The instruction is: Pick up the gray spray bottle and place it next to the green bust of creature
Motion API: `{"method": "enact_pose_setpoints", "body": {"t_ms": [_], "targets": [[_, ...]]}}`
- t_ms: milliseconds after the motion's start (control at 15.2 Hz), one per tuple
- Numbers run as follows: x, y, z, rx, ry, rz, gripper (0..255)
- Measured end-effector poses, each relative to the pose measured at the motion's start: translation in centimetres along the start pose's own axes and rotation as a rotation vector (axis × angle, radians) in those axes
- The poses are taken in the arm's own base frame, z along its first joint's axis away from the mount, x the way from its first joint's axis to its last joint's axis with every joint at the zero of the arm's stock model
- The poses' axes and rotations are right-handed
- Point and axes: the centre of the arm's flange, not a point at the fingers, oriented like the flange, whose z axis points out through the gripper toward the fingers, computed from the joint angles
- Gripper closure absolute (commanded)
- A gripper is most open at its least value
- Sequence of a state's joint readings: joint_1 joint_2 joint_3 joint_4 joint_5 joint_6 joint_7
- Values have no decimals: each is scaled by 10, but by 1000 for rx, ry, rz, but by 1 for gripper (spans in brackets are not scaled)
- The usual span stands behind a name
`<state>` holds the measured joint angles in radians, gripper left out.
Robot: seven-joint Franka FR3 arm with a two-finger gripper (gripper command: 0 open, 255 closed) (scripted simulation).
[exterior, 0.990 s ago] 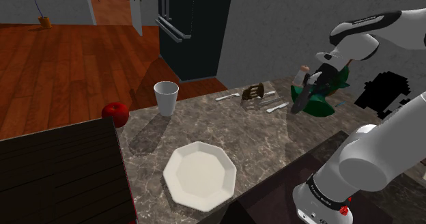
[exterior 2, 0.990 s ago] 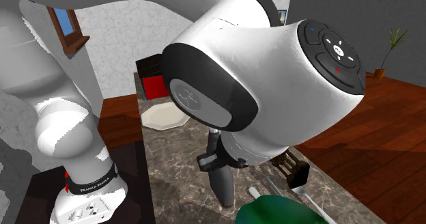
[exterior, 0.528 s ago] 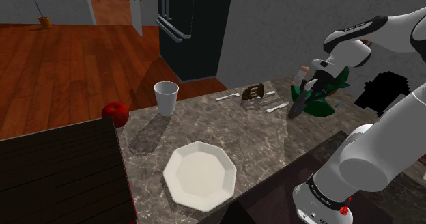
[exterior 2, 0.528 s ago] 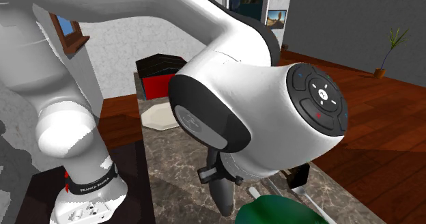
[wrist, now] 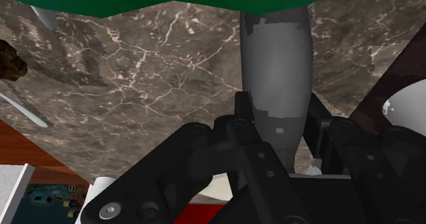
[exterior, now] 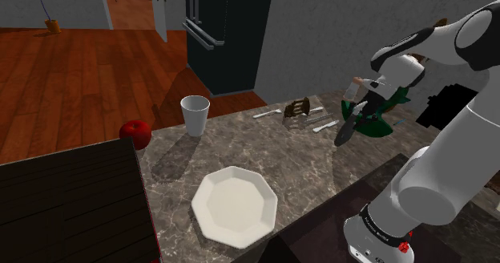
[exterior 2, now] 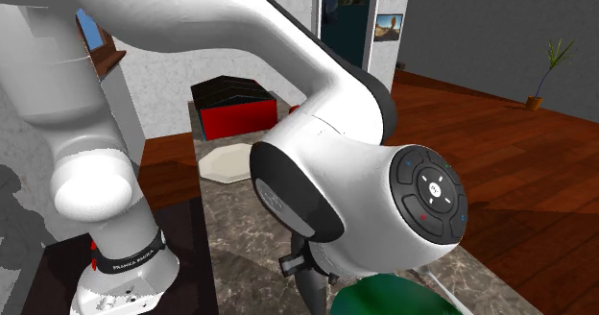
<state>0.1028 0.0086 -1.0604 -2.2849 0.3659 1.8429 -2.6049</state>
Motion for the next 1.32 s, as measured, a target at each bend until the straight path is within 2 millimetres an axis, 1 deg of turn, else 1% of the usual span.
{"method": "enact_pose_setpoints", "body": {"t_ms": [132,264,594,660,1056,1122,1320], "targets": [[-5,0,11,0,0,0,255],[-8,0,16,0,0,0,255],[-9,0,16,-3,-2,-1,255],[-10,1,16,-4,-2,-1,0],[-9,0,17,-1,0,0,0],[-9,1,11,-1,0,-1,0],[-8,0,-22,-2,-1,-1,0]]}}
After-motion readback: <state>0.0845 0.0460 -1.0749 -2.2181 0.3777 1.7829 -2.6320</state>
